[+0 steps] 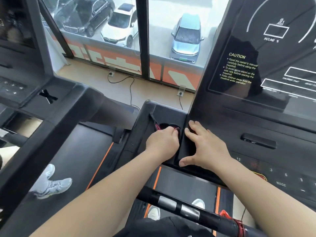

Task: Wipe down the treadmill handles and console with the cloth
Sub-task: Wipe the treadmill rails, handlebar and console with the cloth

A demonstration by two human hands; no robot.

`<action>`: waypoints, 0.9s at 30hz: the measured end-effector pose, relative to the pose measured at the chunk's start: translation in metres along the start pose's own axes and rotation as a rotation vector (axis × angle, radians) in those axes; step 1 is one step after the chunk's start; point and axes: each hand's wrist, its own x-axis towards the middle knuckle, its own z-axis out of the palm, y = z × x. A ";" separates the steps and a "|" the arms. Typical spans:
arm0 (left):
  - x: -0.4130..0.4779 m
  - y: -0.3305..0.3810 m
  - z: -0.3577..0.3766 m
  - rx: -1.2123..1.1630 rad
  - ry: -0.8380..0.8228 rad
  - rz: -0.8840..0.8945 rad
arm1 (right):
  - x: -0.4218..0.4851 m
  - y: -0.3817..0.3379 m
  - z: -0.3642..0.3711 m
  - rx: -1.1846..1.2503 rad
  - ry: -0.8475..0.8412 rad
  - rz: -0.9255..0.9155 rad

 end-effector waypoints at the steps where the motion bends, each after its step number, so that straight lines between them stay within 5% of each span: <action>1: -0.007 -0.010 0.005 0.093 0.029 0.125 | 0.000 0.000 0.000 0.004 0.005 0.006; 5: -0.003 -0.077 -0.019 0.472 0.051 0.669 | -0.001 -0.001 -0.003 0.019 -0.003 0.003; 7: 0.013 -0.104 -0.042 0.617 0.009 0.761 | -0.002 -0.001 -0.002 0.015 -0.008 0.004; 10: 0.017 -0.090 -0.038 0.700 -0.066 0.595 | -0.001 -0.002 -0.002 0.015 -0.007 0.004; 14: -0.013 -0.036 0.012 0.489 0.026 0.226 | -0.002 -0.001 0.000 0.009 -0.008 0.000; 21: 0.000 -0.021 -0.026 -0.435 0.097 -0.256 | -0.002 -0.001 0.002 0.005 0.005 -0.010; 23: 0.000 -0.029 -0.031 -0.508 0.132 -0.220 | -0.003 -0.001 0.002 0.010 0.000 -0.018; 27: -0.068 -0.030 0.024 0.014 0.224 0.278 | -0.002 0.001 0.004 0.010 0.018 -0.030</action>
